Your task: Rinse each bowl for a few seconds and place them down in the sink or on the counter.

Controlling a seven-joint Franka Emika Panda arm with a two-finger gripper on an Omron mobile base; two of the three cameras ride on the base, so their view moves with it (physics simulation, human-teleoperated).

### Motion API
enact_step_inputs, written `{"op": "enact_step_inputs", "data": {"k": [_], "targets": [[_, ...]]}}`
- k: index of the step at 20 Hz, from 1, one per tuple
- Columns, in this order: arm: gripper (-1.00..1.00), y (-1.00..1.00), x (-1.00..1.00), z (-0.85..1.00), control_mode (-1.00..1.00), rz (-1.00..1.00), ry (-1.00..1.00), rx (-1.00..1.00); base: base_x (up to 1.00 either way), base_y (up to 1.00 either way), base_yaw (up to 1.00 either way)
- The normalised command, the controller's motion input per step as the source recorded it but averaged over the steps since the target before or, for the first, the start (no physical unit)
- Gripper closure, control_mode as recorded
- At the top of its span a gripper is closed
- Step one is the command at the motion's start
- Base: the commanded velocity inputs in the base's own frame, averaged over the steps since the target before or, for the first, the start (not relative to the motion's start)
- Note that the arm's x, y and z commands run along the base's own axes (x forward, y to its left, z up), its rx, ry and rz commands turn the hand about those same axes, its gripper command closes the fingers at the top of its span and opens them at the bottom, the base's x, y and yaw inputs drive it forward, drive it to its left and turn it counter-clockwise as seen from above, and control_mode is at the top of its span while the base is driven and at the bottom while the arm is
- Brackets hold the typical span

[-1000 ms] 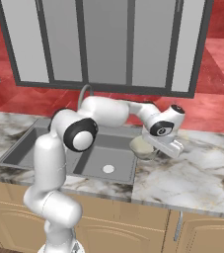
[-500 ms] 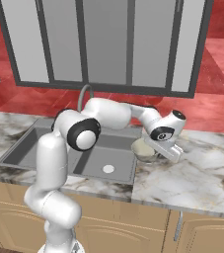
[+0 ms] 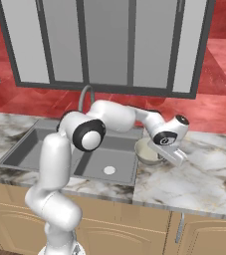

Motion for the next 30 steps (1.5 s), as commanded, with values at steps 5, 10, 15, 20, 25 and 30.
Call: {"op": "enact_step_inputs", "data": {"k": [5, 10, 15, 20, 25, 30], "targets": [[1.00, -0.04, 0.12, -0.19, -1.00, -0.02, 0.00, 0.01, 0.00, 0.00, 0.00], [-1.00, 0.00, 0.04, -0.01, -1.00, -0.03, -0.02, 0.00, 0.00, 0.00, 0.00], [-1.00, -0.01, 0.00, 0.14, -1.00, -0.02, -0.03, 0.00, 0.00, 0.00, 0.00], [-1.00, -0.02, 0.00, 0.25, -1.00, -0.02, -0.01, 0.01, 0.00, 0.00, 0.00], [-1.00, 0.00, -0.01, 0.32, -1.00, -0.02, -0.02, 0.00, 0.00, 0.00, 0.00], [-1.00, 0.00, -0.06, 0.43, -1.00, -0.01, -0.04, 0.00, 0.00, 0.00, 0.00]]}}
